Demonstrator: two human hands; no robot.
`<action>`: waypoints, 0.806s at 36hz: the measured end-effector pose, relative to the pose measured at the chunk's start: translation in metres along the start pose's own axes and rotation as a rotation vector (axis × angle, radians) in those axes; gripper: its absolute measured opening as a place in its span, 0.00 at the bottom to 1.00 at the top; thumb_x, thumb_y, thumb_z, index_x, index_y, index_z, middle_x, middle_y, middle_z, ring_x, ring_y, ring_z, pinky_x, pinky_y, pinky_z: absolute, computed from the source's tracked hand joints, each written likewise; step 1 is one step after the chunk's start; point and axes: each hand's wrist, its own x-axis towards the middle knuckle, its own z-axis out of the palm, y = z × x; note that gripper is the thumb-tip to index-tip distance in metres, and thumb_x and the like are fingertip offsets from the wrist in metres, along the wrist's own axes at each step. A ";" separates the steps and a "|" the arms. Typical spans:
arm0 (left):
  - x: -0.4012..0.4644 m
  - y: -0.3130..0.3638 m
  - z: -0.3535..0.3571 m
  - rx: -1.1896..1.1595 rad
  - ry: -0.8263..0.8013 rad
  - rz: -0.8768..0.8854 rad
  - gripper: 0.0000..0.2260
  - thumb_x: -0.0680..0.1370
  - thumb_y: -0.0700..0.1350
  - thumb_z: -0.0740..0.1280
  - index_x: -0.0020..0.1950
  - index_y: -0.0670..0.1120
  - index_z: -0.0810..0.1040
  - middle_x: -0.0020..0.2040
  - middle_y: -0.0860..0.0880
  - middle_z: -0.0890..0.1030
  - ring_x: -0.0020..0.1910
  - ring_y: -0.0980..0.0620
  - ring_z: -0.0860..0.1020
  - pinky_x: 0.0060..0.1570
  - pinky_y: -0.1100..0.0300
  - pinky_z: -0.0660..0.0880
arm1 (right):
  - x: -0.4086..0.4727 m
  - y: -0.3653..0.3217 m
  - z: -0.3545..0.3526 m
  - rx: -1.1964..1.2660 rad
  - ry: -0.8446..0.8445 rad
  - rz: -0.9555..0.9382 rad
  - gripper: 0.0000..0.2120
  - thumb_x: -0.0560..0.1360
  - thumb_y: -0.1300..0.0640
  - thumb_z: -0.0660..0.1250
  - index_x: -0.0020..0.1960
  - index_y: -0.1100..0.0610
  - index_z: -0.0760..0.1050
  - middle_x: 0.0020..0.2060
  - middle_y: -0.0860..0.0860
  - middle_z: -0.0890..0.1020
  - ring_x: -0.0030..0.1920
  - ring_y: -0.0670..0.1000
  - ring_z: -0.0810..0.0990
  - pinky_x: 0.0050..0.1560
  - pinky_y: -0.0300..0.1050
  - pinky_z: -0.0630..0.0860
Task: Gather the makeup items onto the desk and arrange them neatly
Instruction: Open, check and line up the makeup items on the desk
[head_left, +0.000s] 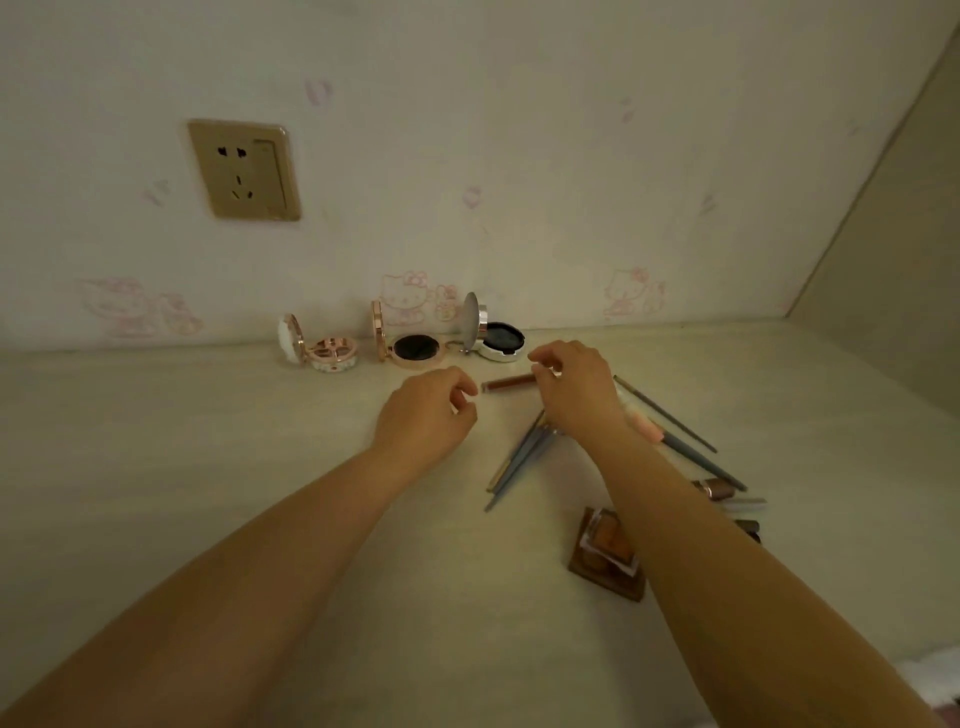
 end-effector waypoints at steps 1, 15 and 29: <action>-0.008 0.003 0.001 -0.009 -0.007 -0.005 0.08 0.75 0.46 0.66 0.53 0.52 0.78 0.43 0.57 0.78 0.44 0.54 0.77 0.45 0.59 0.75 | -0.008 -0.002 -0.004 0.008 0.006 0.002 0.11 0.78 0.58 0.61 0.58 0.54 0.77 0.54 0.52 0.78 0.57 0.53 0.73 0.55 0.40 0.66; -0.084 0.046 0.002 -0.143 -0.061 0.083 0.05 0.75 0.48 0.67 0.50 0.51 0.79 0.43 0.57 0.78 0.42 0.56 0.77 0.45 0.58 0.75 | -0.116 0.002 -0.048 0.104 0.119 0.095 0.09 0.77 0.59 0.62 0.52 0.51 0.79 0.46 0.45 0.78 0.48 0.46 0.75 0.48 0.39 0.70; -0.099 0.072 0.030 -0.085 -0.363 0.348 0.25 0.76 0.55 0.65 0.72 0.53 0.64 0.70 0.54 0.68 0.69 0.53 0.60 0.66 0.58 0.60 | -0.179 0.035 -0.060 0.160 -0.021 0.152 0.20 0.71 0.47 0.70 0.62 0.50 0.74 0.57 0.45 0.73 0.59 0.47 0.71 0.57 0.38 0.68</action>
